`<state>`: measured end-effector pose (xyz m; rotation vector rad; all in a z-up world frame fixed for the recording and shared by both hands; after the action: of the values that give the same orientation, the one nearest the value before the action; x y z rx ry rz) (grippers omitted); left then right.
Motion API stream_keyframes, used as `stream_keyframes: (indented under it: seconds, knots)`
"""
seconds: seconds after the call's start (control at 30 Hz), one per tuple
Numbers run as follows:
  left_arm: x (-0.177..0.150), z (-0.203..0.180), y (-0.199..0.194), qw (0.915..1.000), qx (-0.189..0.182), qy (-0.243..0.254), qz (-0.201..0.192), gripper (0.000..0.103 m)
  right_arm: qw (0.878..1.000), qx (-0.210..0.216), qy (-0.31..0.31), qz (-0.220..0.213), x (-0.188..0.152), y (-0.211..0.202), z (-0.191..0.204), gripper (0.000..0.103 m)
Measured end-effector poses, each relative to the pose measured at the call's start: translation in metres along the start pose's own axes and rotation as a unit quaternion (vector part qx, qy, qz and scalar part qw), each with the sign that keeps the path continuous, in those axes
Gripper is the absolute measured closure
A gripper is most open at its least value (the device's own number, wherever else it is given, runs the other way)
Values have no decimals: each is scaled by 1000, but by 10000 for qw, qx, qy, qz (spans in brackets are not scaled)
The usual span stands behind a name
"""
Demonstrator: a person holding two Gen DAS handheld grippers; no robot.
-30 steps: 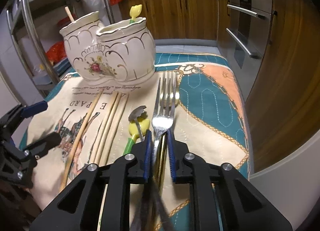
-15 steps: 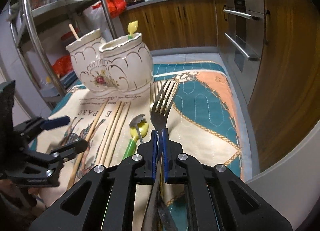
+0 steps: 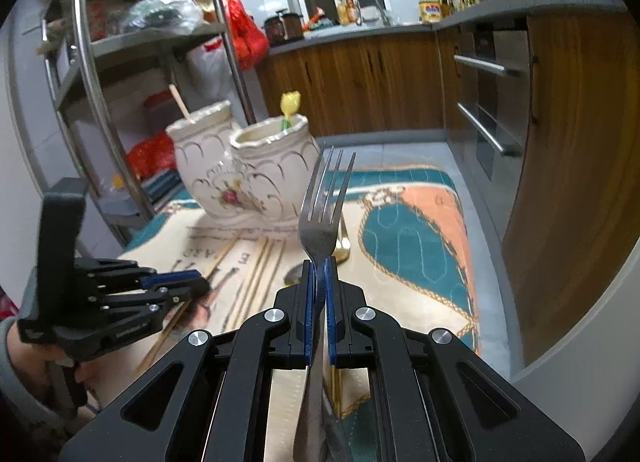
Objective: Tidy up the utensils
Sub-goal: 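Grasp the silver fork with the right tool while the left grasps a chopstick, then carry fork over small cup with right tool while left lowers chopstick into tall cup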
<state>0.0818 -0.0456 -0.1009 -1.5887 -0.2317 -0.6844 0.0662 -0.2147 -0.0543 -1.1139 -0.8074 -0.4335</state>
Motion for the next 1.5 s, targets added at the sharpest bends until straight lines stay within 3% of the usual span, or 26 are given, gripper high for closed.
stream_keyframes:
  seconds: [0.33,0.47,0.53,0.7,0.9,1.23,1.5]
  knots:
    - [-7,33,-21,9994,-222,-104,-227,97,9981,48,-318,-526,14,-24,20,97]
    - [-5,33,-46,9966,-463,29,-684,97,9970,19,-417,-649,20,-27,28,97]
    - [-1,31,-59,9932,-582,78,-1008,97,9961,-4,-470,-743,24,-30,29,97]
    - [15,26,-89,9833,-416,282,-1749,97,9936,-56,-608,-950,41,-33,35,97]
    - [30,32,-107,9751,-501,233,-2147,97,9915,-51,-737,-1069,59,-32,43,97]
    - [109,59,-136,9471,-569,-32,-3158,97,9889,65,-762,-1277,115,-23,51,97]
    - [166,81,-120,9305,-616,-436,-3585,97,9843,108,-580,-1666,167,-20,49,97]
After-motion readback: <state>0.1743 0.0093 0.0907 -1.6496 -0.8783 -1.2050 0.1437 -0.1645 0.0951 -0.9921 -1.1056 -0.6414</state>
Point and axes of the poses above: each gripper's, at about its wrist camera, not at the fingertips, and y roughly the way its jaws point, z to its left, x to its top, the point moved 4 cm from there along y, roughly the way its jaws point, and after that the axes turned 6 degrees about z, right-handed, at the moved point
